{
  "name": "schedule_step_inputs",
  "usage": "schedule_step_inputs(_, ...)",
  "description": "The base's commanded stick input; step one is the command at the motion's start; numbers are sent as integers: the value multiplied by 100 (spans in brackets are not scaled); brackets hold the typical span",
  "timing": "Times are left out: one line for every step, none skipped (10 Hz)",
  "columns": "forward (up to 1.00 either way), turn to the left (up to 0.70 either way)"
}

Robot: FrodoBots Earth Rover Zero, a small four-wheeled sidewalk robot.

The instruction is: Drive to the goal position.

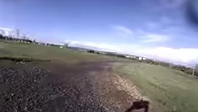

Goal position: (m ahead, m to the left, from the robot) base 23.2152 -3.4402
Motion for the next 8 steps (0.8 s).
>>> schedule_step_inputs(0,0)
schedule_step_inputs(0,0)
schedule_step_inputs(0,0)
schedule_step_inputs(0,0)
schedule_step_inputs(0,0)
schedule_step_inputs(0,0)
schedule_step_inputs(0,0)
schedule_step_inputs(12,0)
